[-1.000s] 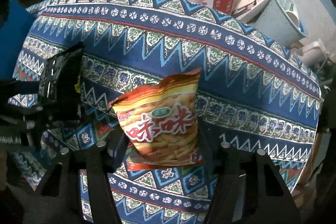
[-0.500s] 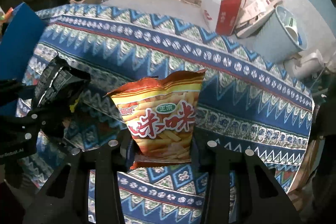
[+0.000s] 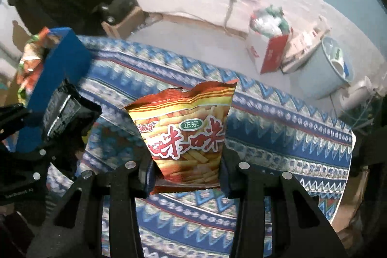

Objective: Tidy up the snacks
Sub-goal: 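Lift the black packet and orange-red chip bag and carry both over the box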

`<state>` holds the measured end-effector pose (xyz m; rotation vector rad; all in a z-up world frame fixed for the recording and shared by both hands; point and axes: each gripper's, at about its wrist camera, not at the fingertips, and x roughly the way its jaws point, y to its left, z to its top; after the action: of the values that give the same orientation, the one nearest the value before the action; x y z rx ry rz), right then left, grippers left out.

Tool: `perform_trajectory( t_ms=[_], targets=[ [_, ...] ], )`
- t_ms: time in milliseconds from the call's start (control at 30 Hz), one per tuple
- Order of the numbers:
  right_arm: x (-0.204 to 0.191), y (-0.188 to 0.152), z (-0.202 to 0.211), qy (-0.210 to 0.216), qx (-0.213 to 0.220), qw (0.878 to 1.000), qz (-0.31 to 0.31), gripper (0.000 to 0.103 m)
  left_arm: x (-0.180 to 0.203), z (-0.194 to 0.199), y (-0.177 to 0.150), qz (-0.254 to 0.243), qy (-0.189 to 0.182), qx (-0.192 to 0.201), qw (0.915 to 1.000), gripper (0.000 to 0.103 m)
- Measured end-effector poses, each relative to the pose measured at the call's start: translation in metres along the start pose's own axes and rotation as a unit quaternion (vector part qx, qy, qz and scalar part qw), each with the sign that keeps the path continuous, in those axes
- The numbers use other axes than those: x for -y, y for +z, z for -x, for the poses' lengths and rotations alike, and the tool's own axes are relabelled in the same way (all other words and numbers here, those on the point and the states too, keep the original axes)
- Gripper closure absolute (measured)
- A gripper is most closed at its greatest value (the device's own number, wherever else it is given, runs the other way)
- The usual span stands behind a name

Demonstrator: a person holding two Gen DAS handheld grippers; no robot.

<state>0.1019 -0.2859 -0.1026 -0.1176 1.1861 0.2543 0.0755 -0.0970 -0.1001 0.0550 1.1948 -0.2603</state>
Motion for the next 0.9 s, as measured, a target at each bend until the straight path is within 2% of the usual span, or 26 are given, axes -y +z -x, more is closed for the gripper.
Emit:
perform_trajectory(
  t_ms=[433, 667, 900],
  targets=[
    [-0.084, 0.019, 0.045, 0.041, 0.042, 0.997, 0.043, 0.063, -0.039, 0.071, -0.026, -0.012, 0.034, 0.057, 0.9977, 0.054],
    [-0.129, 0.027, 0.057, 0.068, 0.051, 0.994, 0.066, 0.063, -0.068, 0.103, -0.045, -0.022, 0.068, 0.087, 0.9937, 0.054],
    [-0.181, 0.038, 0.055, 0.094, 0.05, 0.989, 0.099, 0.063, -0.115, 0.117, -0.066, 0.013, 0.079, 0.09, 0.9927, 0.054]
  ],
)
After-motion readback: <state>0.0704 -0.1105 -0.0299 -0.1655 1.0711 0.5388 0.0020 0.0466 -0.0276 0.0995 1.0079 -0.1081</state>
